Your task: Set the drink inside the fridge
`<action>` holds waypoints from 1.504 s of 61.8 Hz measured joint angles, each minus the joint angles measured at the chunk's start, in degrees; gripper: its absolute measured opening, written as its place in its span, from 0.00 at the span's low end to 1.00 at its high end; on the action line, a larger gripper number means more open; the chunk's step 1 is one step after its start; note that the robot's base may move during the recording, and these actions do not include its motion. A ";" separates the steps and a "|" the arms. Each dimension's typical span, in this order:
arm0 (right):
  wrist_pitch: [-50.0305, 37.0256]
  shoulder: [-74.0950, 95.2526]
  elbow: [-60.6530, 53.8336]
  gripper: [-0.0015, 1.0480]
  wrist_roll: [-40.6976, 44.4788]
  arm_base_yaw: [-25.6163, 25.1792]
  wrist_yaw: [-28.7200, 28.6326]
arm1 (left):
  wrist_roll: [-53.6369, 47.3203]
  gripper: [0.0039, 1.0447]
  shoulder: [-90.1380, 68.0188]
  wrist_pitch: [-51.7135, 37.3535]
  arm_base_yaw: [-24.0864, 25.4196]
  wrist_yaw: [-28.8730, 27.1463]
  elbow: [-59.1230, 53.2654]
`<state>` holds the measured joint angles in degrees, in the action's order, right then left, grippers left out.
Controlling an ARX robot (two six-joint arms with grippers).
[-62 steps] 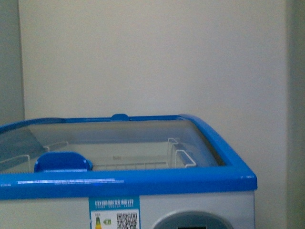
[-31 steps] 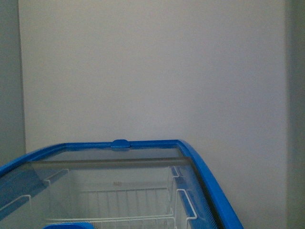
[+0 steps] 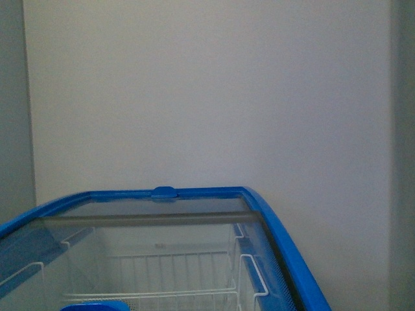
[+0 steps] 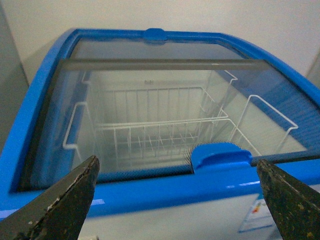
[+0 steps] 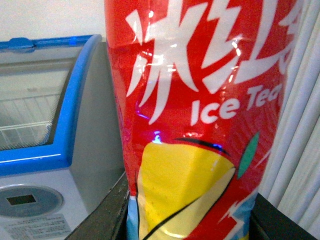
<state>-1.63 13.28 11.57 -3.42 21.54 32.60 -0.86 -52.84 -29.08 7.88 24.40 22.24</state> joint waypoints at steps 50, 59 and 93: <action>0.00 0.00 0.00 0.38 0.00 0.00 0.02 | -67.93 0.92 -42.18 18.86 -7.15 11.43 35.26; 0.00 0.00 0.00 0.38 0.00 0.00 0.00 | -67.91 0.92 -46.12 17.90 -7.78 11.02 40.24; 0.00 0.00 0.00 0.38 0.02 0.00 -0.09 | -54.49 0.92 -73.59 3.43 -12.11 -16.31 83.56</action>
<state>-1.63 13.28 11.57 -3.40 21.54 32.51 -55.35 -126.43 -25.65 -4.23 8.10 105.80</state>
